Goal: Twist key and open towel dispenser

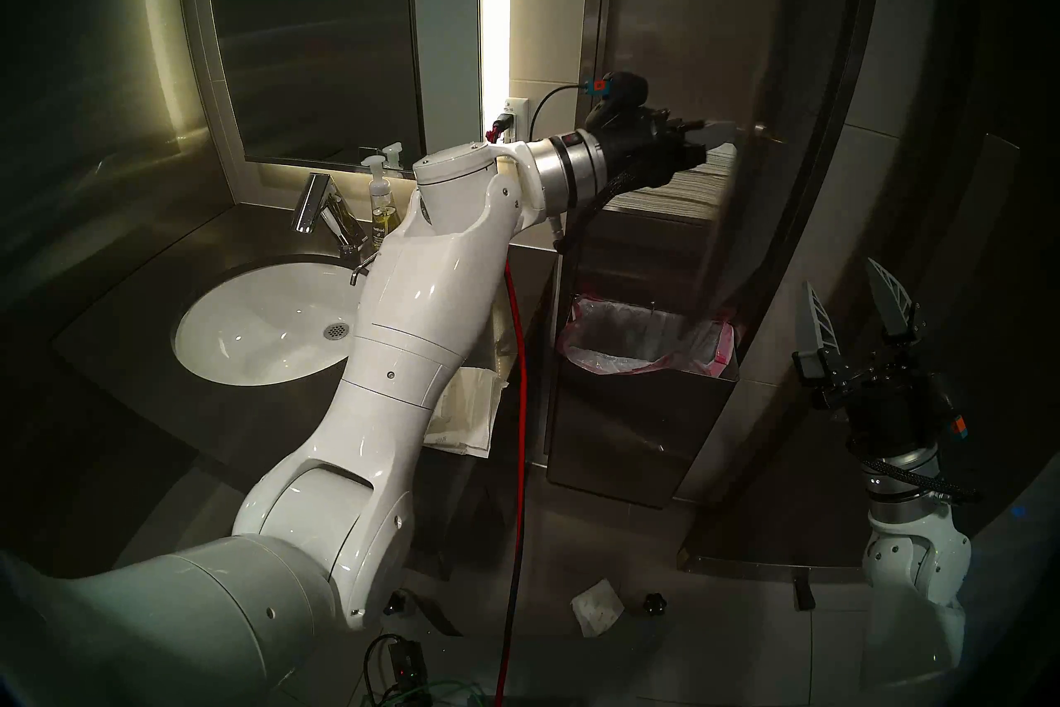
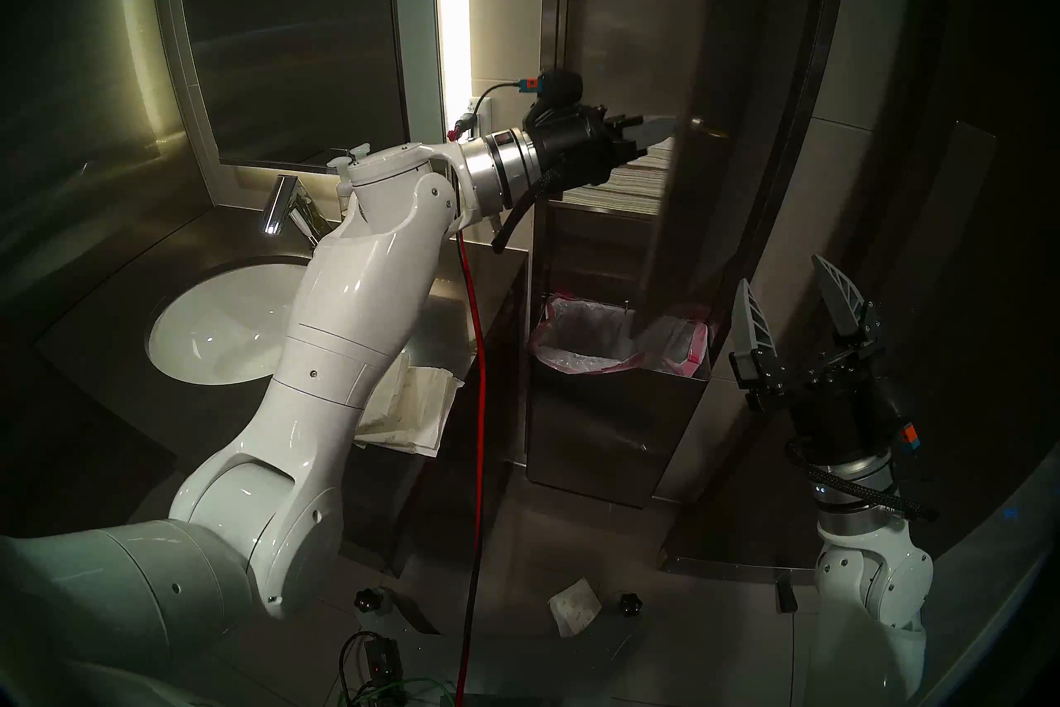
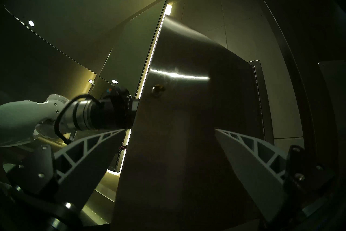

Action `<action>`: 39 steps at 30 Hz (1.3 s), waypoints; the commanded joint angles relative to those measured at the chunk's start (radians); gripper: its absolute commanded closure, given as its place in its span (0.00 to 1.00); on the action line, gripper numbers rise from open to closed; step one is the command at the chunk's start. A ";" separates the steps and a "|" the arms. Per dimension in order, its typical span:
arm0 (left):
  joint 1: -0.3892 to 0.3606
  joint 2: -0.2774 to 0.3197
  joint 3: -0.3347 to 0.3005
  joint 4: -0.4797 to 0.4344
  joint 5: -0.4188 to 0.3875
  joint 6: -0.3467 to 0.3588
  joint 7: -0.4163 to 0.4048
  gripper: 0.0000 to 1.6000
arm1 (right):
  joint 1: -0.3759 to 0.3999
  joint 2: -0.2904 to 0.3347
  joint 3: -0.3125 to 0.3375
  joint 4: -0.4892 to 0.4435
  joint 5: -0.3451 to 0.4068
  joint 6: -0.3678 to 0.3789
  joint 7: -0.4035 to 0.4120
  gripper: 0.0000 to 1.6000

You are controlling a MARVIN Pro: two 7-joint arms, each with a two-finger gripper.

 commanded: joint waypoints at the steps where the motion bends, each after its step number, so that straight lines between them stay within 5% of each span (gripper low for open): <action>1: 0.028 0.009 -0.060 -0.109 -0.061 0.057 -0.017 0.63 | 0.002 0.000 -0.003 -0.009 -0.001 -0.001 0.001 0.00; 2: 0.034 0.016 -0.071 -0.120 -0.052 0.060 0.002 0.00 | 0.002 0.000 -0.003 -0.010 -0.001 -0.001 0.001 0.00; 6: 0.089 0.008 -0.124 -0.190 -0.040 0.091 0.078 0.00 | 0.002 -0.001 -0.003 -0.011 -0.002 -0.001 0.001 0.00; 9: 0.114 0.028 -0.117 -0.243 0.072 0.083 0.138 0.00 | 0.002 -0.001 -0.003 -0.011 -0.001 -0.001 0.000 0.00; 19: 0.225 -0.081 -0.127 -0.407 0.231 0.158 0.353 0.00 | 0.001 -0.002 -0.004 -0.013 -0.004 -0.001 -0.001 0.00; 31: 0.257 -0.090 -0.064 -0.476 0.184 0.200 0.585 0.00 | 0.001 -0.005 -0.003 -0.016 -0.010 0.001 -0.004 0.00; 39: 0.262 -0.090 -0.052 -0.483 0.157 0.194 0.635 0.00 | 0.001 -0.006 -0.003 -0.016 -0.011 0.002 -0.005 0.00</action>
